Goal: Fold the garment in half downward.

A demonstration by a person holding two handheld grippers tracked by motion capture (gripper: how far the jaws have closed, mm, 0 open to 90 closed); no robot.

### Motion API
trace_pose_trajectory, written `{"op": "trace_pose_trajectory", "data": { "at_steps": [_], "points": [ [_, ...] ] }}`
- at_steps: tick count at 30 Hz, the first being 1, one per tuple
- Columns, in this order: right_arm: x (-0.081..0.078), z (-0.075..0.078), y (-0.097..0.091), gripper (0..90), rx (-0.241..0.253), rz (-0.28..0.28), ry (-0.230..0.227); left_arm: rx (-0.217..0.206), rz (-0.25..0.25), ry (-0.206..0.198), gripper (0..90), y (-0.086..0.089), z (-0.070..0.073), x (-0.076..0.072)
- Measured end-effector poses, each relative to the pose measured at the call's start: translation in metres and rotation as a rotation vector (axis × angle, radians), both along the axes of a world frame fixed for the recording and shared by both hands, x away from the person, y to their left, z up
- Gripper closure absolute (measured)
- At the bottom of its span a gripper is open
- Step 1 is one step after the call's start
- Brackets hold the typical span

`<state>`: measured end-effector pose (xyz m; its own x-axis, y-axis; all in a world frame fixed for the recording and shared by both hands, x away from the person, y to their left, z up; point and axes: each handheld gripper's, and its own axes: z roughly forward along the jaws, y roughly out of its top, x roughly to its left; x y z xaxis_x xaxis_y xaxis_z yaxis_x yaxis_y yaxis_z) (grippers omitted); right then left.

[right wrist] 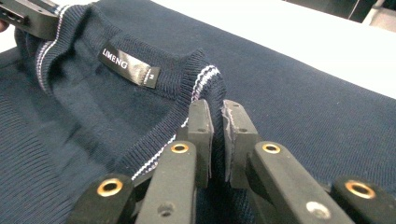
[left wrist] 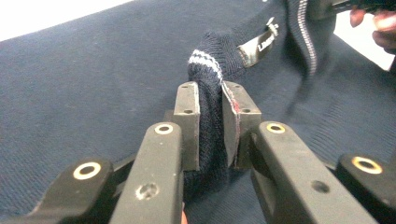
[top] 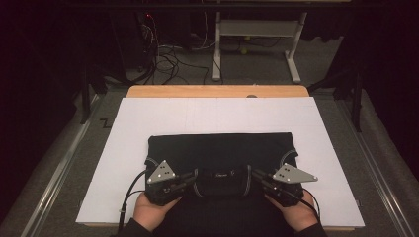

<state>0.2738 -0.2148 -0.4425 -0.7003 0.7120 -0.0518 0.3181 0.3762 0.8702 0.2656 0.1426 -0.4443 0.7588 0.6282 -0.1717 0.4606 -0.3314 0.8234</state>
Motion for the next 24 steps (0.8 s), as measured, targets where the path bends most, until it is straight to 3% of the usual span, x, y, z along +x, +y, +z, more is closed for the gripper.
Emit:
{"op": "trace_pose_trajectory", "data": {
  "at_steps": [12, 24],
  "points": [
    [-0.030, 0.003, -0.010, 83.5, 0.046, 0.041, 0.004, -0.016, -0.053, 0.001, 73.8, 0.000, 0.002, -0.022],
    [-0.055, -0.001, -0.017, 83.5, 0.039, 0.073, 0.025, 0.008, -0.091, 0.016, 73.7, -0.001, -0.006, -0.051]
  ]
}}
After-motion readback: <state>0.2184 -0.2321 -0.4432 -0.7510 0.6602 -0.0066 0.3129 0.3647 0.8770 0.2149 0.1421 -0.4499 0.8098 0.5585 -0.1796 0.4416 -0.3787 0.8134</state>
